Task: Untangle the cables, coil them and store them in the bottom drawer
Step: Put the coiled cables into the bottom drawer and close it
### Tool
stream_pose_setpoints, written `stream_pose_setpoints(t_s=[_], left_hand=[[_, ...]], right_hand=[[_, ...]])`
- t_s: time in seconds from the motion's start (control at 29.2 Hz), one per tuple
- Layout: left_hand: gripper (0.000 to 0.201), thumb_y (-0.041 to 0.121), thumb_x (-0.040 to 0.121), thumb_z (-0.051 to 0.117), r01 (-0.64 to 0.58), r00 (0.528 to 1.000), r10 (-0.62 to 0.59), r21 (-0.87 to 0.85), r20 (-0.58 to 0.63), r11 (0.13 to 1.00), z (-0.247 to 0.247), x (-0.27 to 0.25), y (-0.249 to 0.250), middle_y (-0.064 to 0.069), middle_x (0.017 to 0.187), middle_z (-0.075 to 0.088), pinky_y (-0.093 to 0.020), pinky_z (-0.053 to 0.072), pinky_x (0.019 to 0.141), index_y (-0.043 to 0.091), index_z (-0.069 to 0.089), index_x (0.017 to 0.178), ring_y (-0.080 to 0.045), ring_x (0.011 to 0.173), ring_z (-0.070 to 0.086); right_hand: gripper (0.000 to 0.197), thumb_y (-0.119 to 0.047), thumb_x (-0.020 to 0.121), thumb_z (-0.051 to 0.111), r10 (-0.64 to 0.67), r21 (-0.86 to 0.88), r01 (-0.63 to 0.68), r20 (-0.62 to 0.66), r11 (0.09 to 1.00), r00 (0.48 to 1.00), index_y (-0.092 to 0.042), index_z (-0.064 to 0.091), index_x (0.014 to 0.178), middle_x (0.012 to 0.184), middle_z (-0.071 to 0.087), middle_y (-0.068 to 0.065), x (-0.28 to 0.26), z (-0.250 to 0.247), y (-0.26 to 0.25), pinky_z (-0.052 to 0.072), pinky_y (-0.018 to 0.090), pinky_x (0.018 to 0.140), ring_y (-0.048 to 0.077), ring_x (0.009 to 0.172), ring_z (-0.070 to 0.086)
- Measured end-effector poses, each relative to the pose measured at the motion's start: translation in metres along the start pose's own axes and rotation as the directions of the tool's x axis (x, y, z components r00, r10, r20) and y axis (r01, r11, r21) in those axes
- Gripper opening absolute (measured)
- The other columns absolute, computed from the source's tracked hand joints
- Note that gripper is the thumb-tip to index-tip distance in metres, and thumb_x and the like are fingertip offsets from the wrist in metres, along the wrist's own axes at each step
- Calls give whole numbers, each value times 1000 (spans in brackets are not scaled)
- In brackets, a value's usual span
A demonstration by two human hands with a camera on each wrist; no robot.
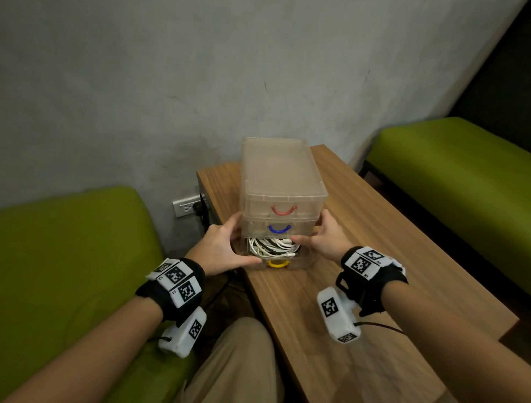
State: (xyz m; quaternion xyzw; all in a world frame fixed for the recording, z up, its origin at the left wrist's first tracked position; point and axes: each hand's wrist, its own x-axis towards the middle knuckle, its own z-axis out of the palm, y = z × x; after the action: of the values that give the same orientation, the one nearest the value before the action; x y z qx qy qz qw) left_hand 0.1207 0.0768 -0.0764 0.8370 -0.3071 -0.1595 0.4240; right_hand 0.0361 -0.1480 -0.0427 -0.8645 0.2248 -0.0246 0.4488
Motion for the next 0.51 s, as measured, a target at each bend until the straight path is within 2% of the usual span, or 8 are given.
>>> stream_pose_setpoints(t_s=[0.1,0.17,0.24,0.31,0.41,0.44,0.51], left_hand=[[109,53,54,81,4,1000,-4,43,-5,999,1,-1,2,-2,135,52,-28,41,104,26,22,141,-12,121,52],[111,59,51,79,4,1000,-3,70,-21,998,2,-1,4,-3,136,51,-31,41,104,28,21,140,-15,122,50],[109,58,51,80,-11,999,13,53,-41,999,3,-1,5,-4,135,52,-32,43,103,26,25,139,-15,121,52],[103,55,53,80,-39,997,41,39,-60,998,2,-2,4,-2,132,55,-32,45,102,25,30,138,-12,117,55],[91,52,57,80,-79,990,82,30,-111,996,1,-2,2,1,124,61,-29,49,96,24,38,132,-8,108,60],[86,50,58,80,-89,987,92,26,-129,996,2,-2,2,1,121,63,-26,50,93,24,40,130,-7,105,62],[79,45,62,80,-111,977,116,40,-180,993,4,-1,3,0,114,66,-23,52,88,22,43,128,-8,99,64]], right_hand=[[67,-32,65,82,-146,-42,143,-93,989,985,-11,43,116,114,61,5,-8,3,2,53,33,81,19,97,61],[66,-31,70,78,-223,-97,214,-97,972,970,-10,38,118,114,63,9,-14,6,3,51,29,77,19,95,61],[64,-34,76,73,-255,-155,241,-74,958,964,-10,33,120,116,62,12,-17,8,5,52,35,82,24,99,62],[71,-38,75,72,-268,-127,267,12,955,963,-9,30,125,125,56,10,-19,4,6,50,34,89,20,106,58],[105,-42,59,83,-304,-105,325,174,940,936,-12,21,138,139,40,1,-19,-1,9,38,29,103,11,122,42],[110,-42,56,85,-326,-129,348,168,929,930,-12,20,139,139,39,1,-18,-1,11,36,29,104,11,124,40],[102,-39,60,84,-336,-131,346,92,929,937,-12,23,138,136,44,3,-16,4,12,40,31,102,14,123,44]])
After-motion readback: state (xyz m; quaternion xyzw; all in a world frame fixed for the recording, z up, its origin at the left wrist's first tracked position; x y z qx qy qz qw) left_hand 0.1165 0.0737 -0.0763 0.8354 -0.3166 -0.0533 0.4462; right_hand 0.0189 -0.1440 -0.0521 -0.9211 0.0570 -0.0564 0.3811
